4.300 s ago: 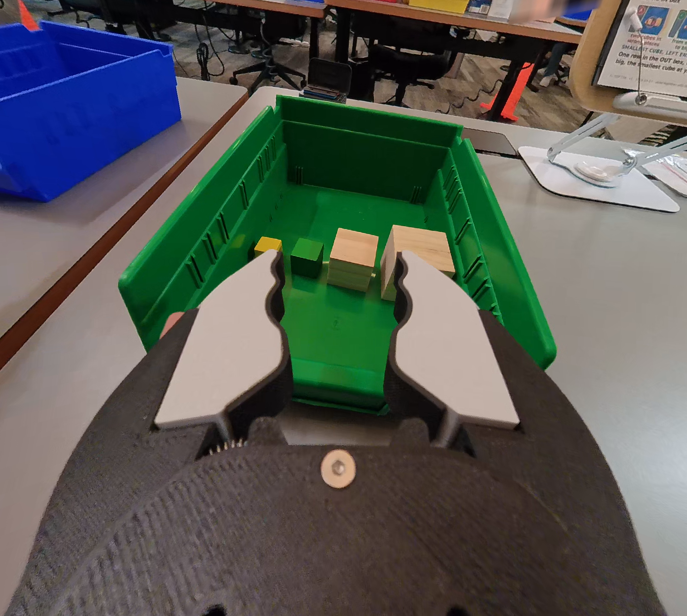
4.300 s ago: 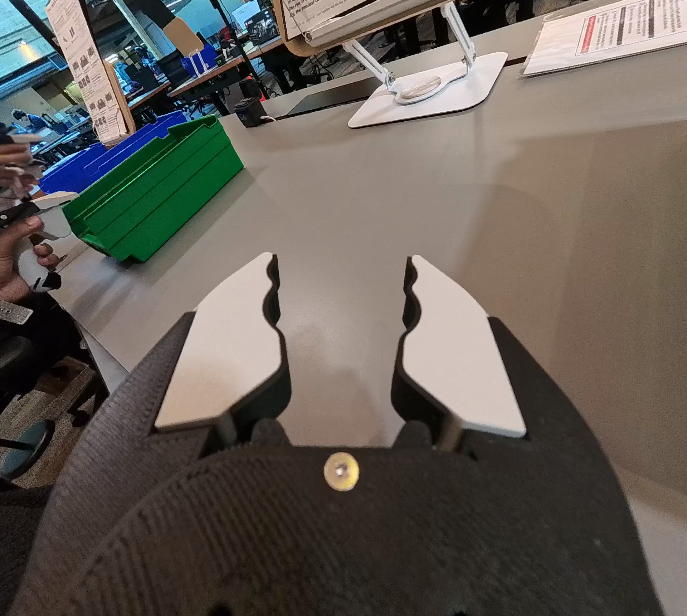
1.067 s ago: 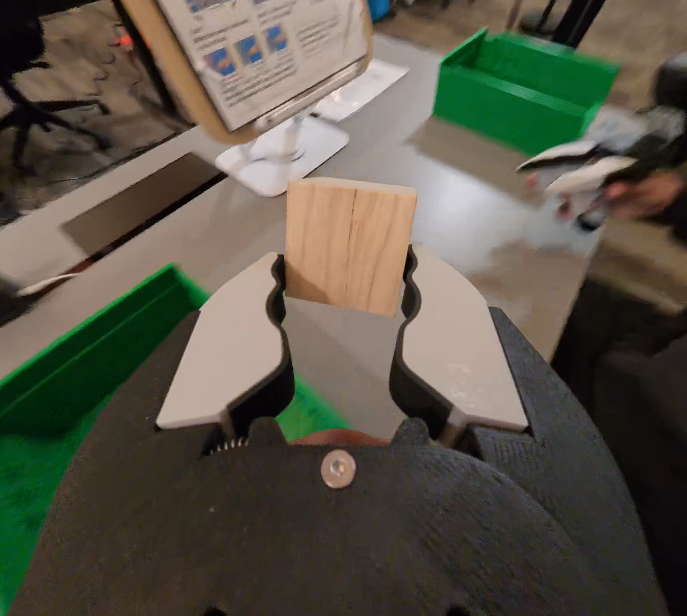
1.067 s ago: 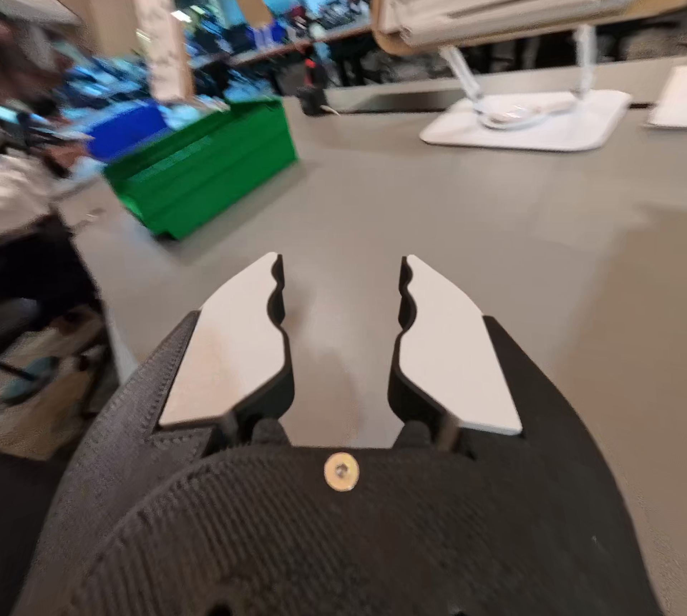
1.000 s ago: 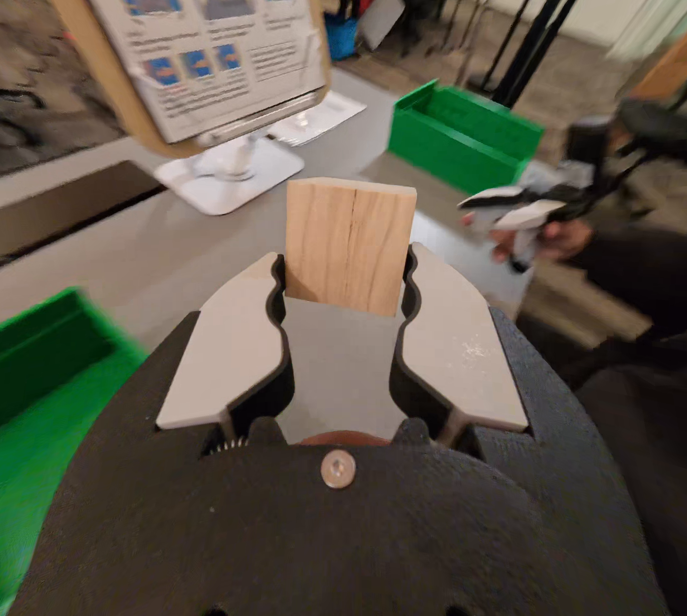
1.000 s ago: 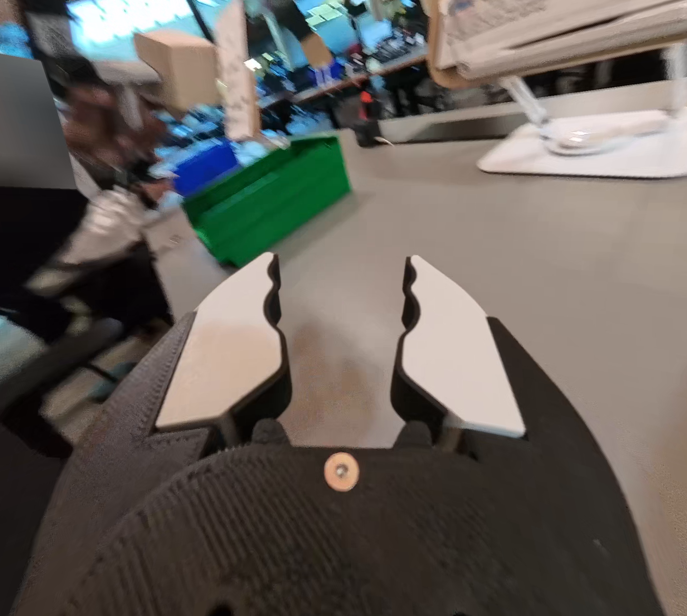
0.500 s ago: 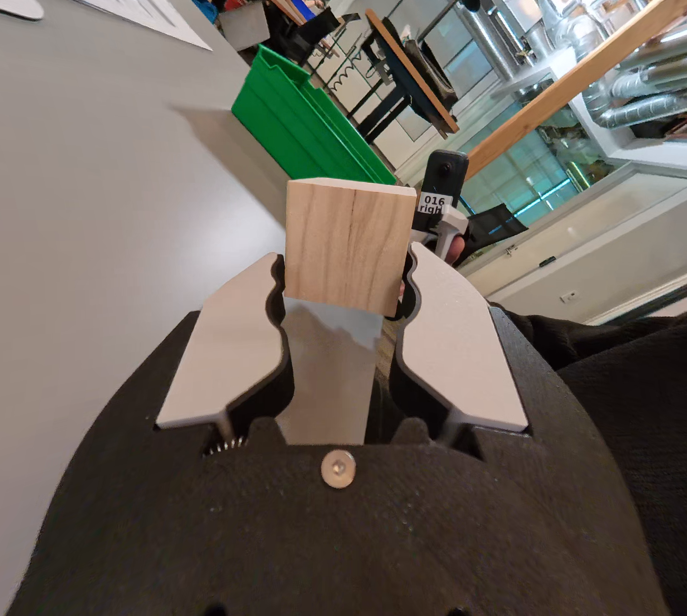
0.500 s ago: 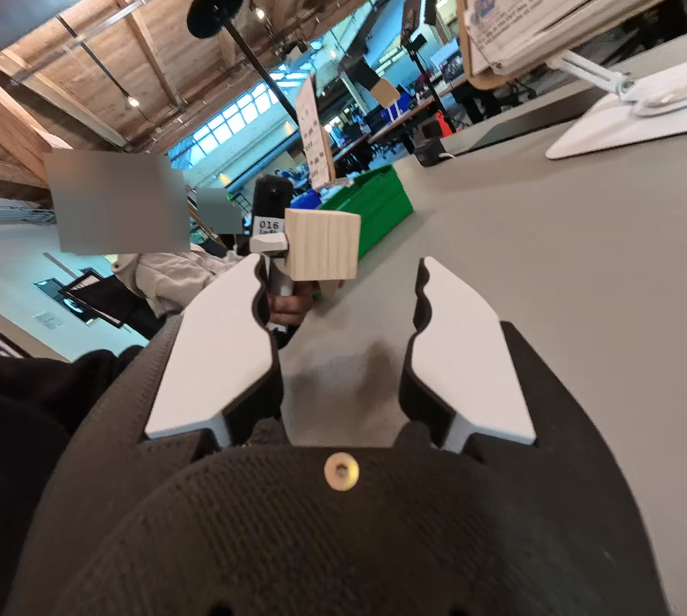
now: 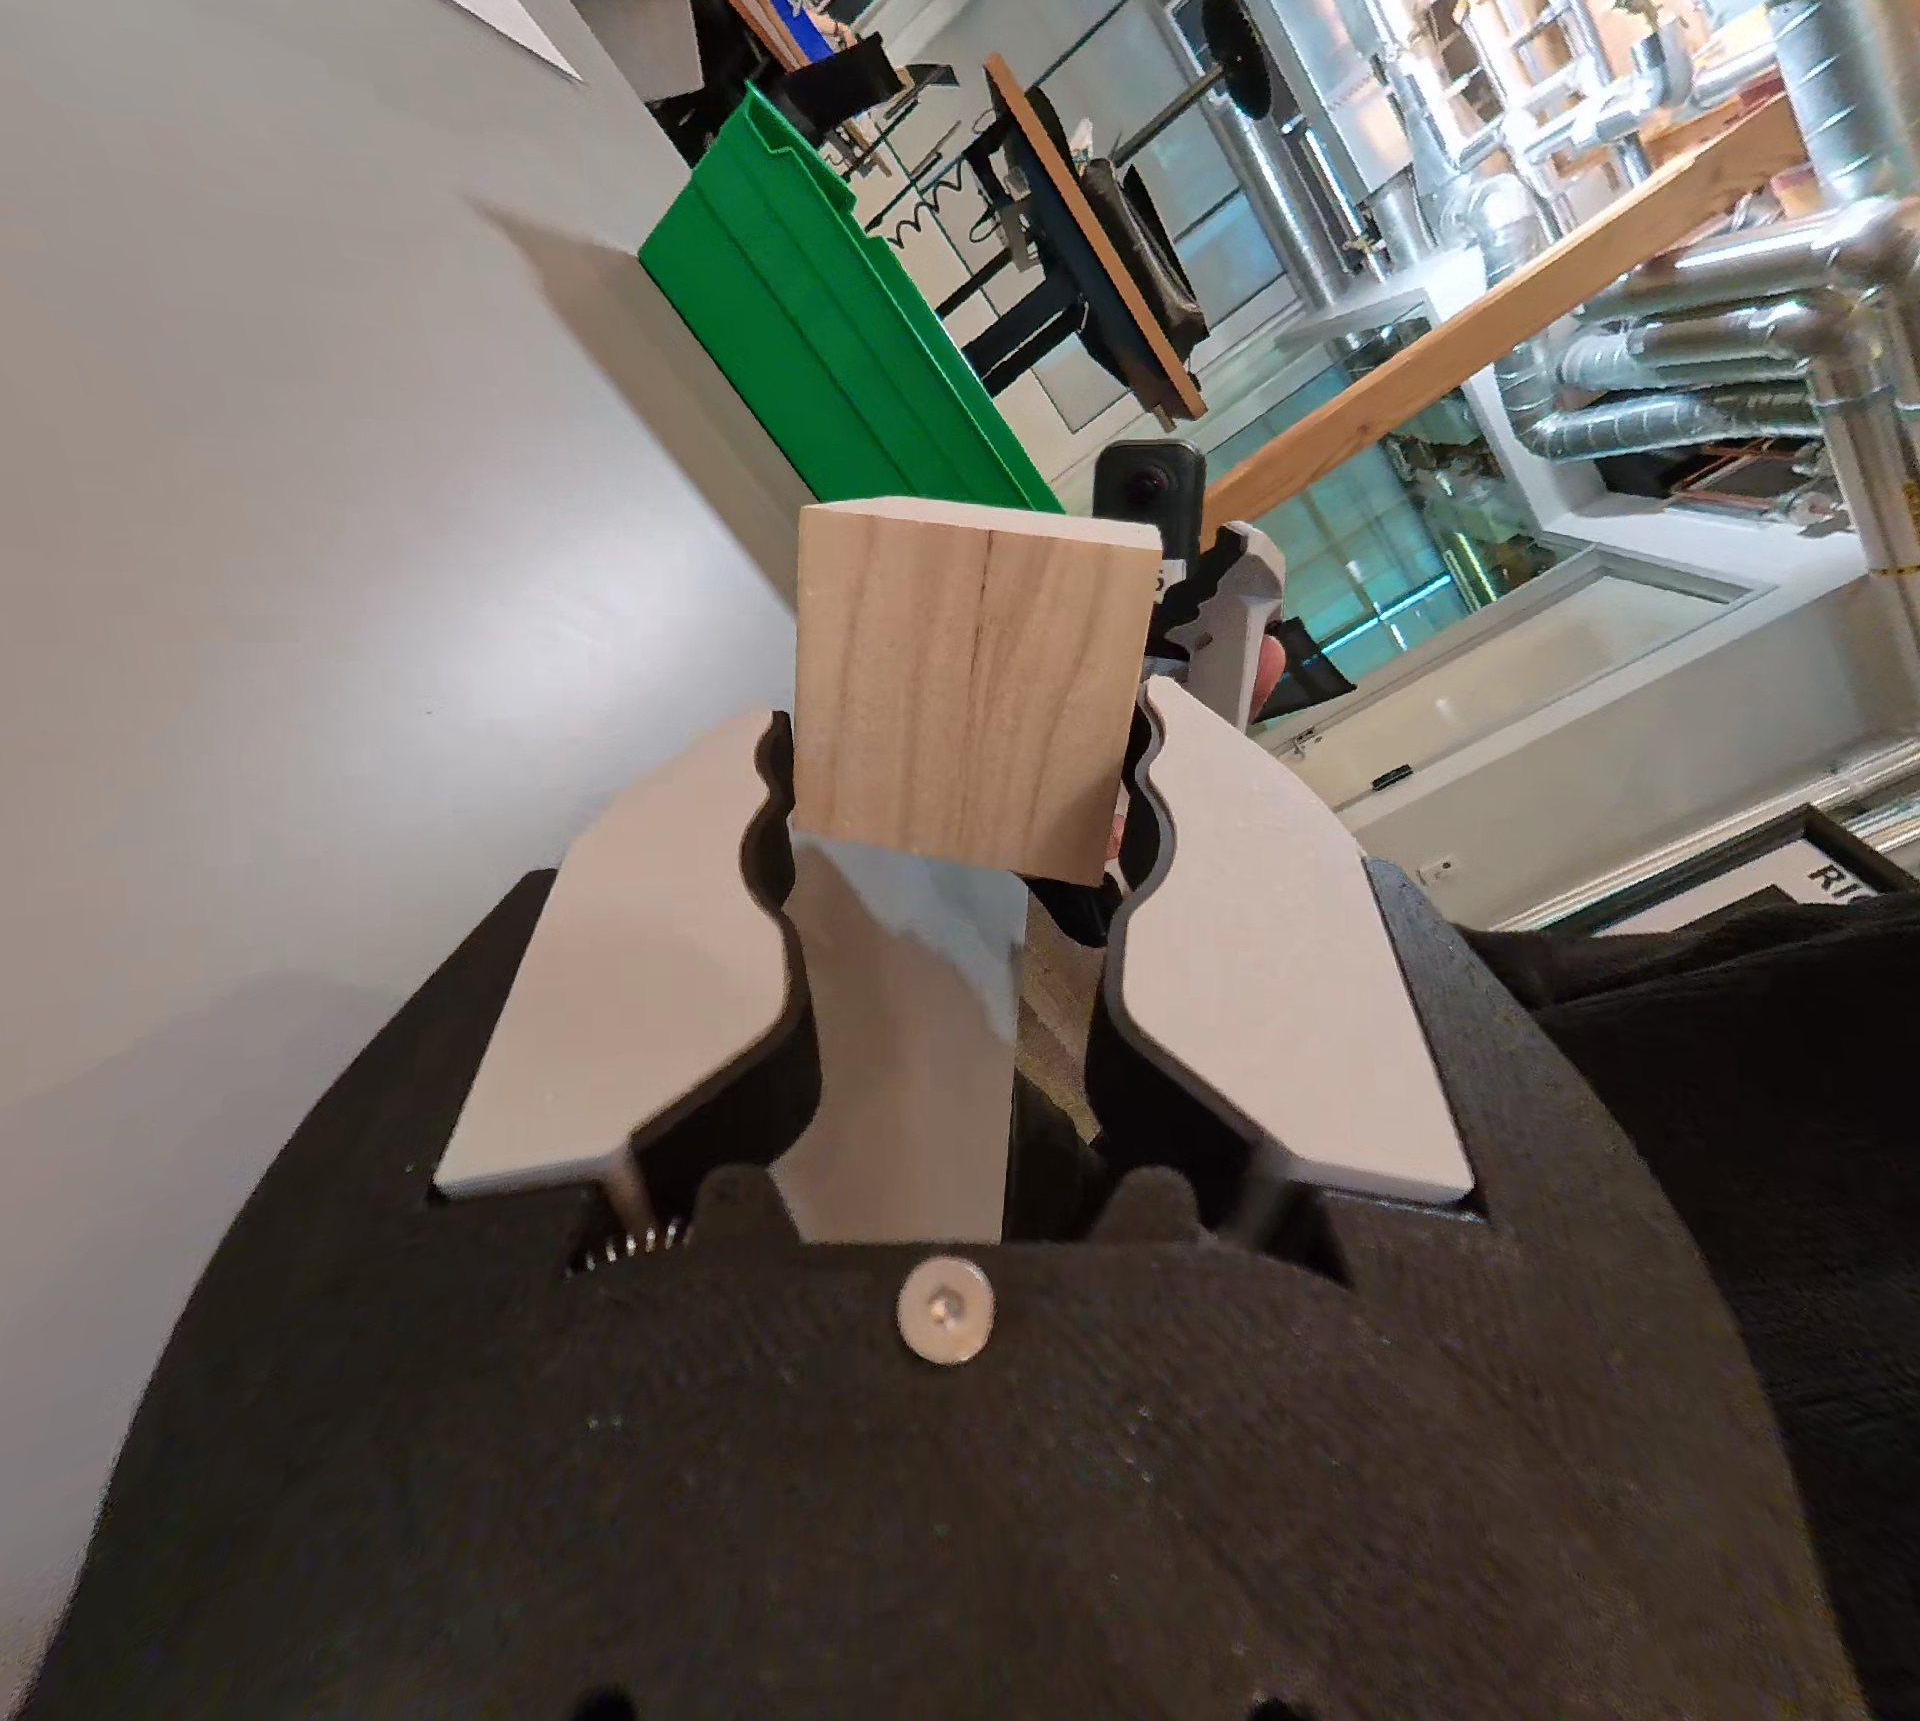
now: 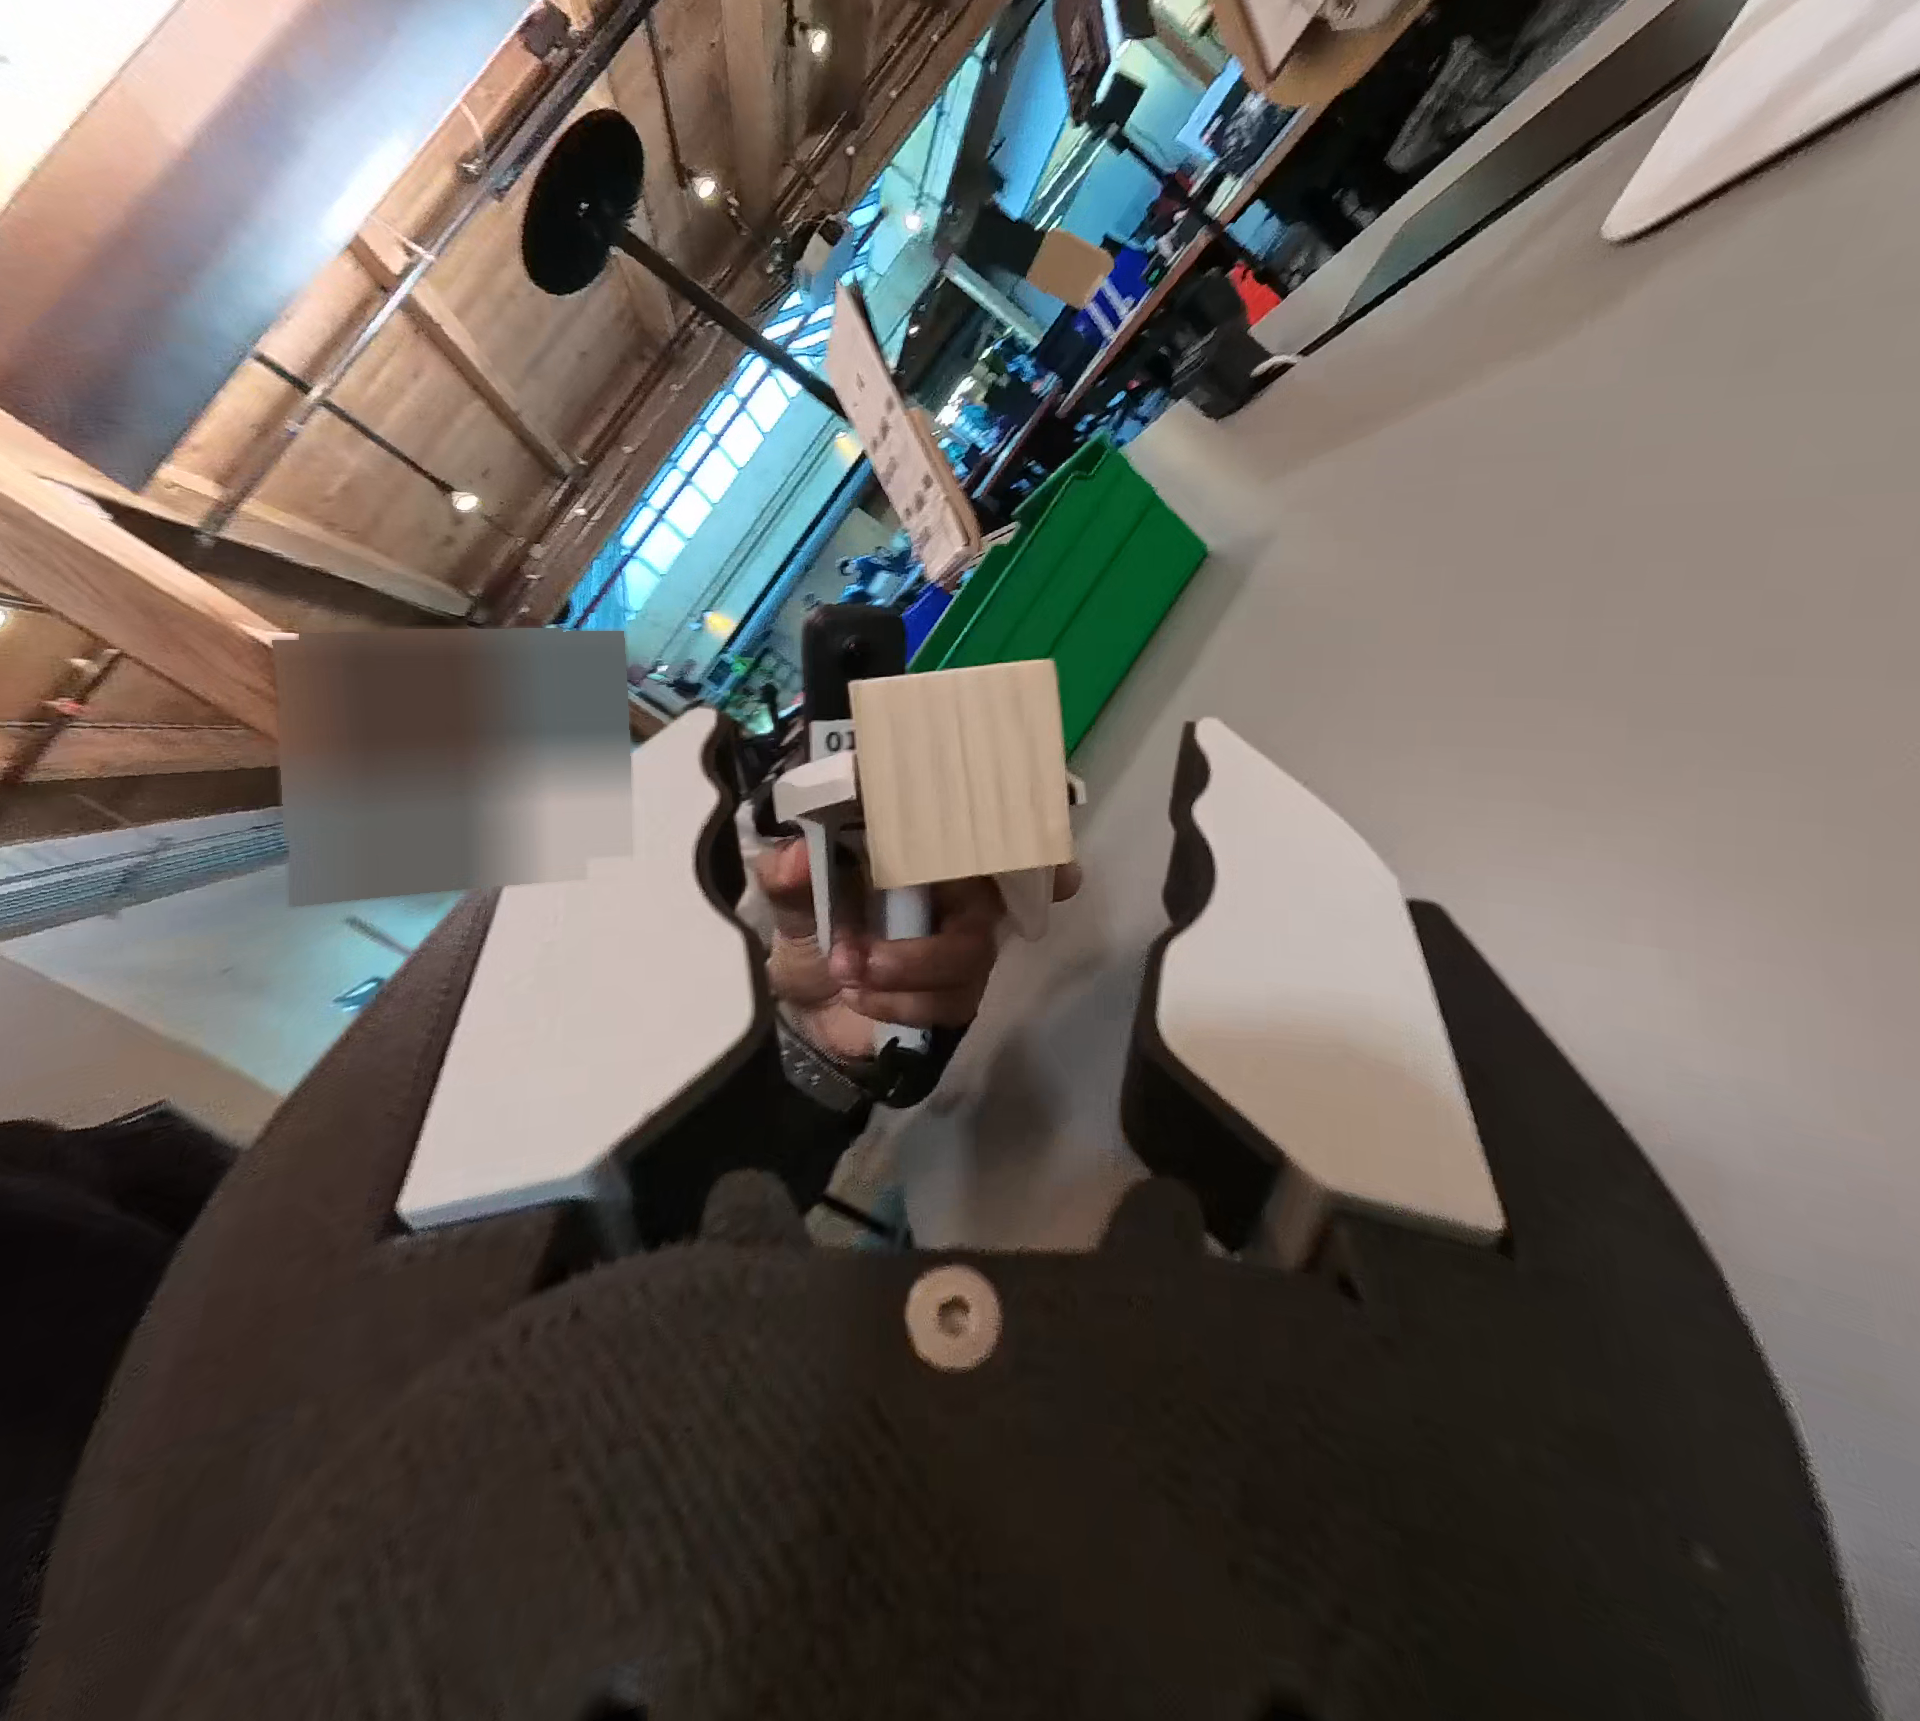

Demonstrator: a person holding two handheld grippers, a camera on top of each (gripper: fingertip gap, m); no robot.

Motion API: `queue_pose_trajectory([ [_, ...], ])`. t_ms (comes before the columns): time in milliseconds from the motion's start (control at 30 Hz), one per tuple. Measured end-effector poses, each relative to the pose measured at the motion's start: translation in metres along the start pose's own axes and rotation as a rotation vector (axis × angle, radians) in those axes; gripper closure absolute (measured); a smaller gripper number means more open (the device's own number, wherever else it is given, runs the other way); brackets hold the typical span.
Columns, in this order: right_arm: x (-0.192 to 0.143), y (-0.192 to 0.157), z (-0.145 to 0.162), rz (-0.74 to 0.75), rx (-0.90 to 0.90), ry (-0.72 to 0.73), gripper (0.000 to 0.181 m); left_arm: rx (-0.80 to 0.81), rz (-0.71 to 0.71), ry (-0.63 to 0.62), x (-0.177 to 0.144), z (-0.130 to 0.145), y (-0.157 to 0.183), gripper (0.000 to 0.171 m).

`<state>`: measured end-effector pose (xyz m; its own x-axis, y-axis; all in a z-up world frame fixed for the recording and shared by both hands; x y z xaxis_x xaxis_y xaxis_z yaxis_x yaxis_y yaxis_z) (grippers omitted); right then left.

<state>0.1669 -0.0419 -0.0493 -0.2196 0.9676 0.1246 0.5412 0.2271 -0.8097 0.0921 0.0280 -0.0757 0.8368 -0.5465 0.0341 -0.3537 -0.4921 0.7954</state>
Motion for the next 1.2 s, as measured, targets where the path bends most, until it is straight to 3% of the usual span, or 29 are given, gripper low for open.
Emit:
queue_pose_trajectory([
  [133, -0.009, 0.001, -0.012, 0.042, -0.068, 0.03, 0.103, -0.002, 0.006, -0.005, 0.002, 0.001, -0.001, 0.109],
  [300, -0.023, 0.023, 0.009, 0.109, -0.217, -0.175, 0.101, 0.004, 0.019, -0.034, 0.011, 0.007, 0.001, 0.109],
  [567, -0.021, 0.001, 0.004, -0.103, 0.07, -0.107, 0.106, 0.025, 0.02, -0.061, 0.014, 0.014, 0.005, 0.109],
  [900, -0.012, 0.006, 0.028, -0.021, -0.095, -0.229, 0.102, 0.022, 0.02, -0.077, 0.019, 0.019, 0.008, 0.109],
  [1200, -0.01, 0.003, 0.032, -0.043, -0.052, -0.236, 0.101, 0.02, 0.03, -0.106, 0.025, 0.028, 0.01, 0.109],
])
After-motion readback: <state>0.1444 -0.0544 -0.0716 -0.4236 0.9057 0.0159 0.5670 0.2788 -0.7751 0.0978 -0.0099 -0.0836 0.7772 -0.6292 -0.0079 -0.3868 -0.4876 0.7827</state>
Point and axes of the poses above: each gripper's, where its closed fingertips meet, x out along the fingers, z out of its underside, y = z × x across the jaws, the point moved 2 cm from there along -x, back along the fingers, and after that the axes turned 2 degrees about z, right-handed, at the moved point
